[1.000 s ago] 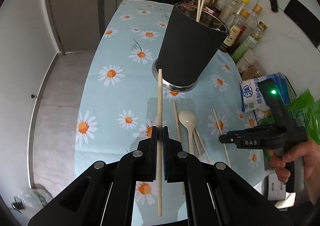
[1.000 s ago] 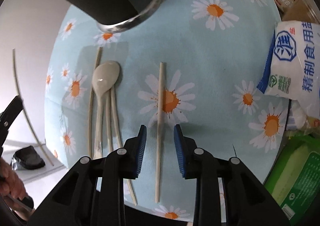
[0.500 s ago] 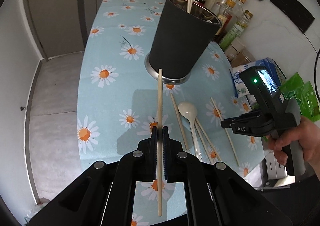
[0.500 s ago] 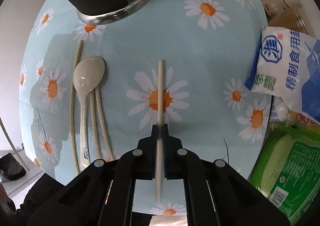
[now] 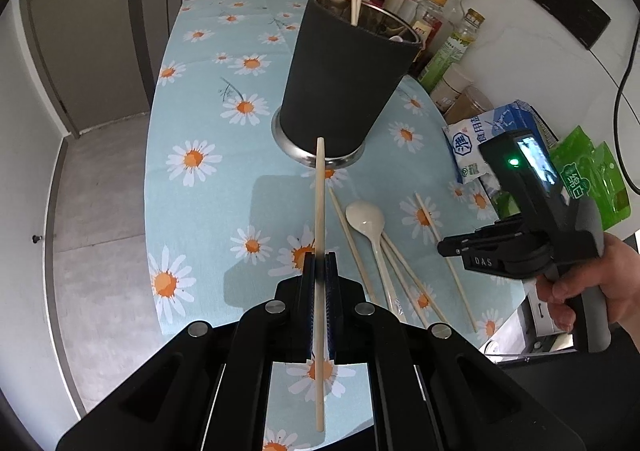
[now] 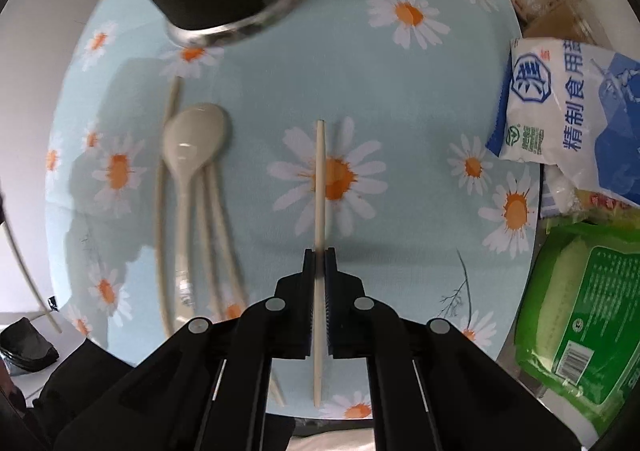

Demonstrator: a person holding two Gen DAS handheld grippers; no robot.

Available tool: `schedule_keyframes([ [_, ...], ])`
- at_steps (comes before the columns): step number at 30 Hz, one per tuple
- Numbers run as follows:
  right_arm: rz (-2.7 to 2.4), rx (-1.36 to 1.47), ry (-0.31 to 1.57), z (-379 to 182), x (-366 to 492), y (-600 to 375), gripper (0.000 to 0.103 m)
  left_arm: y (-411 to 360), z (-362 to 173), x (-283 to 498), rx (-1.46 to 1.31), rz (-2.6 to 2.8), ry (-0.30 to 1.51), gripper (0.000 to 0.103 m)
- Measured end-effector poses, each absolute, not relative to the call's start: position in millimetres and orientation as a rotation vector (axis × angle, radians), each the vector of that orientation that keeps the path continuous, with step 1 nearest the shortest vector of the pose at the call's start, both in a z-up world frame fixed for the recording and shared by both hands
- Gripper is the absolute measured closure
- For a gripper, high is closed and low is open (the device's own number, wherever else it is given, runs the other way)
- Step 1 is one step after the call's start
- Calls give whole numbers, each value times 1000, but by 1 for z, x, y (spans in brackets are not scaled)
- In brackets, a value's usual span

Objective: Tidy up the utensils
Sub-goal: 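Lift the chopstick with the left tool while the right tool lifts its chopstick over the holder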

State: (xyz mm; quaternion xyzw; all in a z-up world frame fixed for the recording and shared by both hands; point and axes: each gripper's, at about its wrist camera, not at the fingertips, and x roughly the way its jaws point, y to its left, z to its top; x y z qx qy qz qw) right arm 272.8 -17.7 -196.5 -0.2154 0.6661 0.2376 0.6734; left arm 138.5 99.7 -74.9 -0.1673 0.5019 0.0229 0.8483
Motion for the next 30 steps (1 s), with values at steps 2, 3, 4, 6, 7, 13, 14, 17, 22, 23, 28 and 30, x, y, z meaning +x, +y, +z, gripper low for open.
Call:
schedule_keyframes([
  [2, 597, -446, 1456, -180, 261, -14, 98, 99, -72, 140, -339, 42, 1053, 99],
  [3, 627, -438, 1429, -171, 256, -12, 98, 99, -71, 141, -336, 40, 1052, 99],
  [4, 658, -434, 1389, -160, 249, -8, 98, 100, -70, 141, -331, 38, 1051, 99],
  [6, 717, -407, 1322, -140, 238, -4, 98, 100, -68, 144, -317, 37, 1048, 99],
  [7, 740, -392, 1299, -133, 235, -2, 98, 101, -67, 146, -311, 38, 1046, 99],
  [13, 892, -237, 1174, -88, 222, 3, 98, 105, -59, 157, -290, 38, 1029, 99],
  [14, 908, -220, 1152, -84, 222, 1, 98, 105, -57, 159, -287, 39, 1025, 99],
  [17, 961, -139, 1086, -68, 226, -1, 98, 107, -48, 166, -285, 38, 995, 99],
  [22, 987, -12, 1000, -52, 245, -2, 97, 111, -34, 176, -326, 22, 924, 99],
  [23, 993, 7, 986, -49, 248, -3, 97, 112, -31, 178, -333, 22, 910, 99],
  [28, 1029, 93, 907, -33, 262, -7, 97, 115, -12, 186, -368, -7, 783, 99],
  [30, 1039, 120, 868, -27, 269, -9, 97, 114, -5, 191, -352, -8, 743, 99],
])
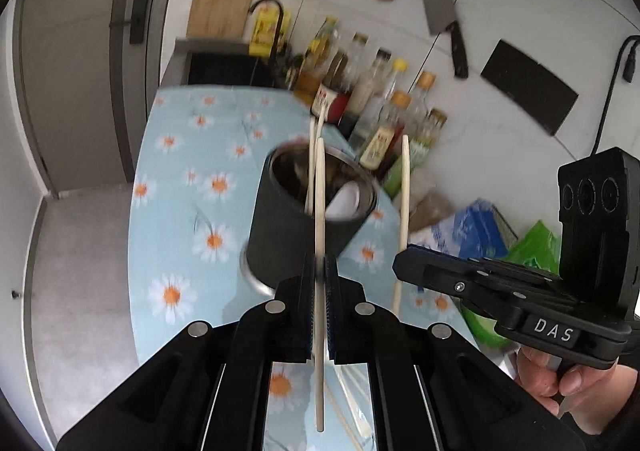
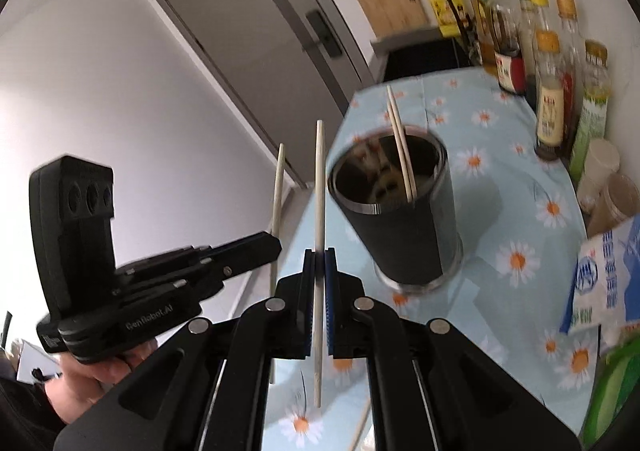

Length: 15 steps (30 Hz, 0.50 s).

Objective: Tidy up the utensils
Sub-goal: 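Lift the chopstick with the left tool while the right tool lifts its chopstick over the holder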

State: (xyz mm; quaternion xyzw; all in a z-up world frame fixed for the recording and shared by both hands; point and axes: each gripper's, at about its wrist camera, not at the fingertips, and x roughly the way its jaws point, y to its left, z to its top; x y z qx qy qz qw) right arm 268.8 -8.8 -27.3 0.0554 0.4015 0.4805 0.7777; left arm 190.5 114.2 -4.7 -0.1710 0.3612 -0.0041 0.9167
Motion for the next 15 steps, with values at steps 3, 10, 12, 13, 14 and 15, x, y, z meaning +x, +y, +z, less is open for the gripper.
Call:
schedule_keyframes([
  [3, 1045, 129, 804, -18, 279, -9, 97, 116, 7, 196, -357, -14, 674, 99],
  [10, 1062, 195, 654, 13, 301, -17, 97, 114, 37, 208, -344, -35, 512, 99],
  [12, 1057, 200, 616, 19, 306, -19, 97, 114, 44, 211, -338, -44, 471, 99],
  [13, 1056, 207, 596, 24, 309, -20, 97, 114, 48, 213, -330, -43, 449, 99],
  [14, 1052, 210, 587, 25, 311, -20, 97, 114, 51, 214, -325, -43, 430, 99],
  [15, 1048, 212, 580, 28, 314, -20, 97, 114, 57, 214, -316, -45, 397, 99],
])
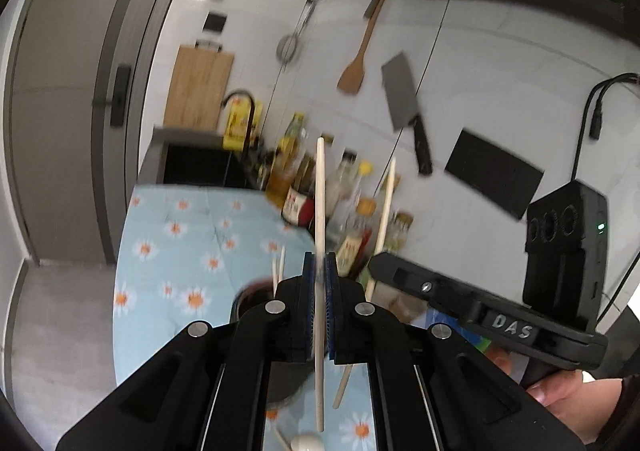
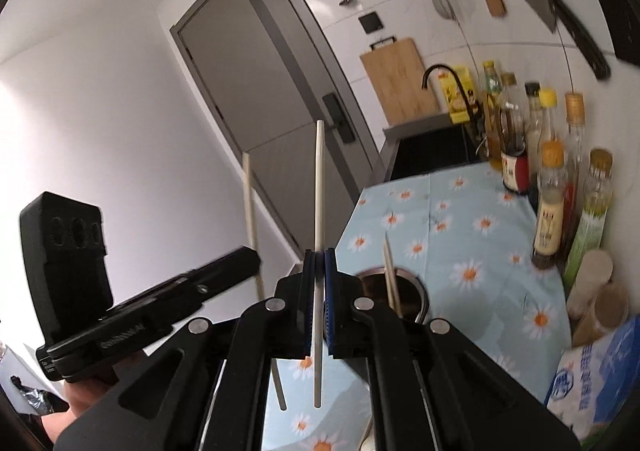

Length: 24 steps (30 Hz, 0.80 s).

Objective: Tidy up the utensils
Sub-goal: 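Lift the chopstick with the left tool while the right tool lifts its chopstick over the holder, then lower the chopstick into the holder and open the left tool while the right tool releases its chopstick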

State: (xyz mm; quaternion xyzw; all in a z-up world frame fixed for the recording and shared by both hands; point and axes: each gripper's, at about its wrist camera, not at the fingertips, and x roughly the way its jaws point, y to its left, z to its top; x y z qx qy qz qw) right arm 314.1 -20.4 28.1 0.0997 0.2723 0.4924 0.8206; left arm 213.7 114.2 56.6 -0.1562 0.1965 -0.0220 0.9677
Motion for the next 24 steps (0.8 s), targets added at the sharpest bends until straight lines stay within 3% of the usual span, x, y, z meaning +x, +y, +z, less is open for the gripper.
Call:
schedule_keyframes([
  [12, 1009, 240, 471, 43, 339, -12, 97, 117, 84, 224, -250, -17, 184, 99],
  [24, 922, 157, 406, 32, 358, 10, 97, 134, 55, 258, -239, -6, 211, 99],
])
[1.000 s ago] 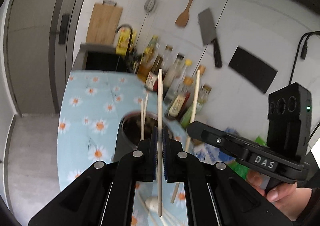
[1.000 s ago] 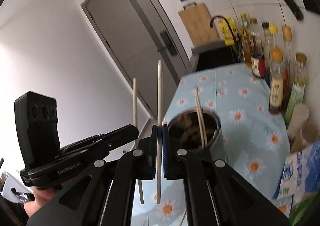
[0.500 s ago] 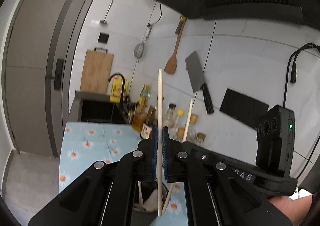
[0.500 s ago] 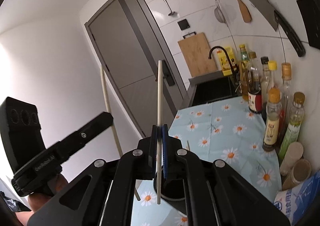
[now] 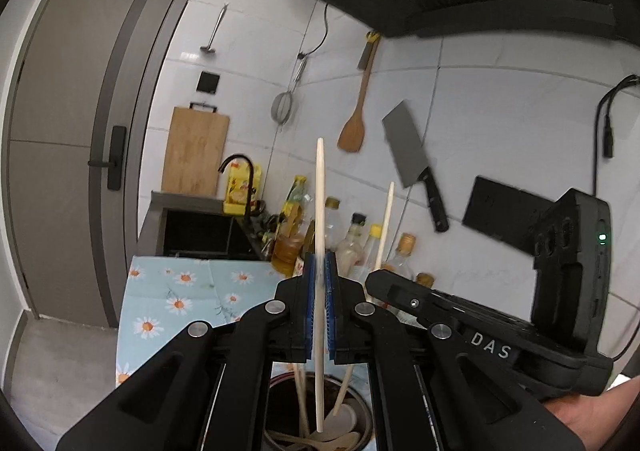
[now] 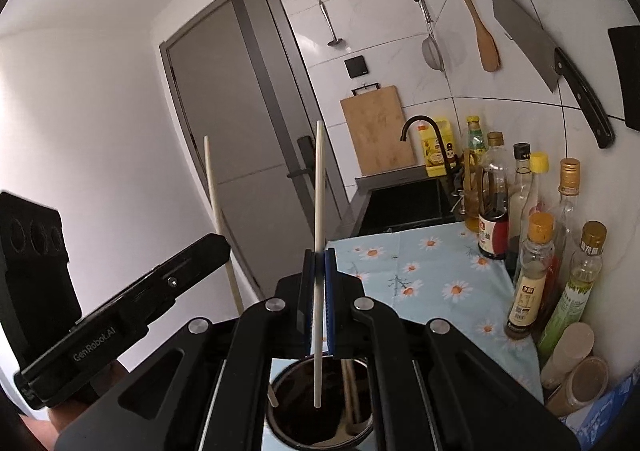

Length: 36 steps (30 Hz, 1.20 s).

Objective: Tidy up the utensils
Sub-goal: 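Lower the chopstick into the holder and open the left tool while the right tool releases its chopstick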

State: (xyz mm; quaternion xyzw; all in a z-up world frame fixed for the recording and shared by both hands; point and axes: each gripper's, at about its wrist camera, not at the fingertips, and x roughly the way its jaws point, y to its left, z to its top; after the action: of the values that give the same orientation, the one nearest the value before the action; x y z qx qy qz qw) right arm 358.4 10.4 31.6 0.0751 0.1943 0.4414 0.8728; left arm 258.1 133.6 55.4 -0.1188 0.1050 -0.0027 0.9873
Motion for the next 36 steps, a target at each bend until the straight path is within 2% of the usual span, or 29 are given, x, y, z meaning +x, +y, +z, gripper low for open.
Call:
schedule_keyframes([
  [21, 910, 103, 493, -14, 364, 33, 97, 134, -8, 262, -246, 12, 306, 99],
  [26, 925, 142, 584, -23, 369, 29, 83, 134, -13, 260, -263, 22, 337, 98],
  [27, 925, 153, 589, -24, 369, 26, 83, 134, -13, 259, -265, 21, 345, 98],
  [30, 918, 168, 590, -22, 368, 19, 82, 134, -14, 256, -278, 22, 355, 87],
  [36, 923, 208, 613, -17, 366, 2, 82, 133, -10, 245, -310, 15, 352, 87],
])
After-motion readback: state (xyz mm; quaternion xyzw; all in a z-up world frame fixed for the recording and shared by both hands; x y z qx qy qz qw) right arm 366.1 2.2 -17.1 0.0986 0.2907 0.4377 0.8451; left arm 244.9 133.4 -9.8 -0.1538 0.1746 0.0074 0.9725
